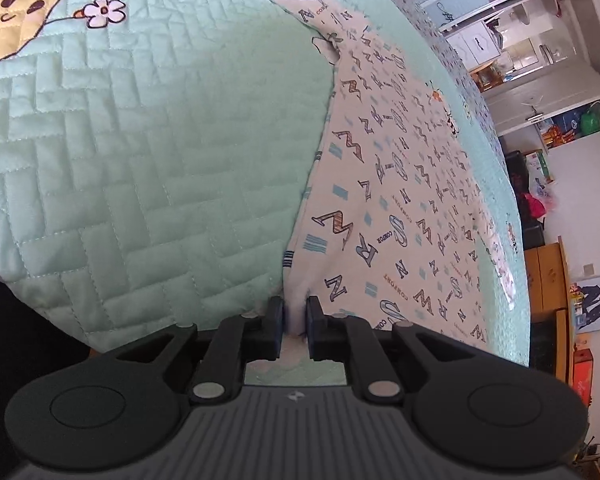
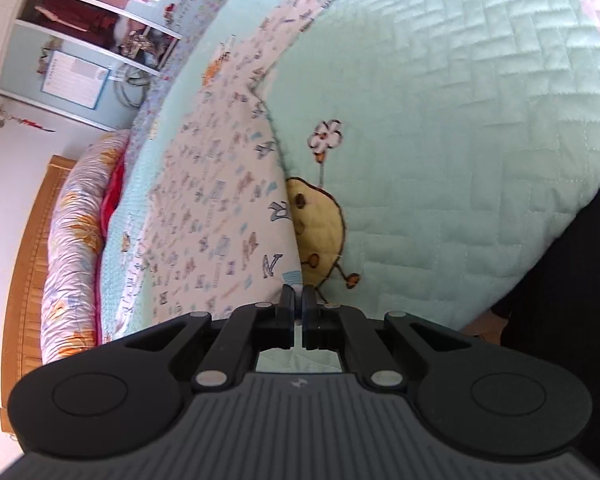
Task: Fold clothes
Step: 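Pinch the folded edge with the left gripper while the right gripper pinches it too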
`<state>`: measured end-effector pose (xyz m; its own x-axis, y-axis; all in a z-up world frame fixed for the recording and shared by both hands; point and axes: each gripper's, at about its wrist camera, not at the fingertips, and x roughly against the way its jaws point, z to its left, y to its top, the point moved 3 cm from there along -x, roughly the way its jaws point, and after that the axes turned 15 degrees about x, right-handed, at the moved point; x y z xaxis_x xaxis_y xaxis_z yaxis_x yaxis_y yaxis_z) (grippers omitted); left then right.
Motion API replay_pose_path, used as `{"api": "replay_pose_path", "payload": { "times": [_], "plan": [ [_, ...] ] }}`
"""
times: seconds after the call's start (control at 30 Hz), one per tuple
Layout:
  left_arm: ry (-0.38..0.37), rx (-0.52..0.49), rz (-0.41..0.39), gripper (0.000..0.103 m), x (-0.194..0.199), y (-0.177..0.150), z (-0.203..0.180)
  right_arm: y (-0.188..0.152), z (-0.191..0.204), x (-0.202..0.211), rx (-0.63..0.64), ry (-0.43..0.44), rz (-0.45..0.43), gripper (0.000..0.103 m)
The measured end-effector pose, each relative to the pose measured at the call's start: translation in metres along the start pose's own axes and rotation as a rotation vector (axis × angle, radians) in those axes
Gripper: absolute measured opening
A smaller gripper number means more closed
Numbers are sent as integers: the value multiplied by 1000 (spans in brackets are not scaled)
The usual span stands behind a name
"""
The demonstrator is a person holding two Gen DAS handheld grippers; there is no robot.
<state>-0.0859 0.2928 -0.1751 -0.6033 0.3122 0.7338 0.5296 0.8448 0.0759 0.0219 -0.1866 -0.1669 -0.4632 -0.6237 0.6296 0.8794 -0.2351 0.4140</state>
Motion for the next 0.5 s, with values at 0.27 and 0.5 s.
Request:
{"api": "replay_pose_path", "payload": {
  "times": [0.27,0.5],
  "plan": [
    [-5,-18,5,25,4,-4,-3,16,-13,17,-64,24,-65,31],
    [-17,-5,23,30,-6,-2,-12,22,-16,-37,10,79,50,35]
  ]
}}
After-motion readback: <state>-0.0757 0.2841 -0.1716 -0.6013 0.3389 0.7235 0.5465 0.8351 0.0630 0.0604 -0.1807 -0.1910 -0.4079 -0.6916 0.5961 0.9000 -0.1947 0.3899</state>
